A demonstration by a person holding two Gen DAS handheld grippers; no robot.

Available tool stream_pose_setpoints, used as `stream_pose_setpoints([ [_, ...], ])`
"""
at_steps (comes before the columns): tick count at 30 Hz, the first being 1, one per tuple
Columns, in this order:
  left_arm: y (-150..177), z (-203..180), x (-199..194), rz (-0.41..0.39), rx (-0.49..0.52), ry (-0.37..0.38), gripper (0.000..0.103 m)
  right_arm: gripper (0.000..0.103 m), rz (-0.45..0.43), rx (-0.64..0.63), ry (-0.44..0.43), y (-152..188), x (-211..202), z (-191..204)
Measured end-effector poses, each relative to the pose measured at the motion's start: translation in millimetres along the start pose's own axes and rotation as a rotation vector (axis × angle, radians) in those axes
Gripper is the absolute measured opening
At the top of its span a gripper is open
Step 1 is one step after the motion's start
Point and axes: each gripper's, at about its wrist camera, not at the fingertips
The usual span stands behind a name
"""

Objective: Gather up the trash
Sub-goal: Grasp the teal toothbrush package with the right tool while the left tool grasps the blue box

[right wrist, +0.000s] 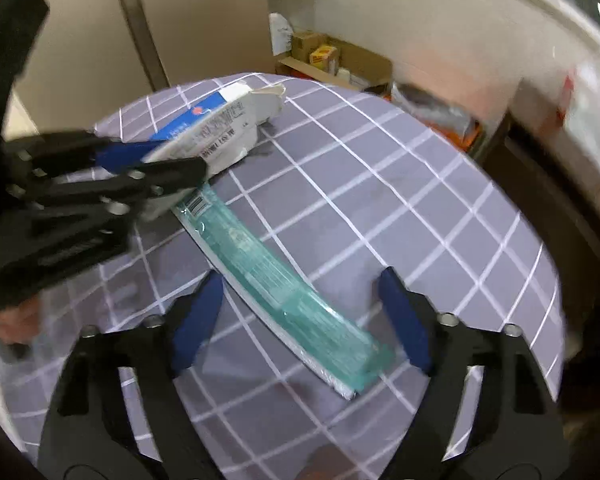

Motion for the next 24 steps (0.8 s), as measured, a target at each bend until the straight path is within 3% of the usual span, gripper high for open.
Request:
stream_pose_setpoints([
  [2, 6.7, 4.5, -12.9, -0.017, -0.014, -0.005, 0.024, 0.047, -0.021, -0.02, -0.025, 2.7, -3.6, 6.9],
  [6, 18.3, 3.5, -36.4, -0.046, -0.027, -0.015, 0.024, 0.028, -0.013, -0.052, -0.012, 16.1, -14.2, 15.7],
  [16, 51.1, -11.5, -68.1, -0.07, -0.062, 0.017, 0.024, 0.024, 0.01, -0.003, -0.022, 56.0, -40.7, 12.1],
  [21, 62.3, -22.1, -77.5, -0.075, -0.062, 0.039, 0.024, 0.012, -0.002, 0.043, -0.042, 63.7, -51.4, 12.2],
  [24, 67.7, -27.0, -81.9, -0.08, -0.059, 0.048, 0.024, 0.012, -0.003, 0.065, -0.055, 68.5, -58.1, 10.4],
])
Point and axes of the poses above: each gripper's, at about its wrist camera, not at the fingertips, and x roughly the way its jaws point, z to its left, y to its underside, and after that the axes turned 10 degrees about y, right-handed
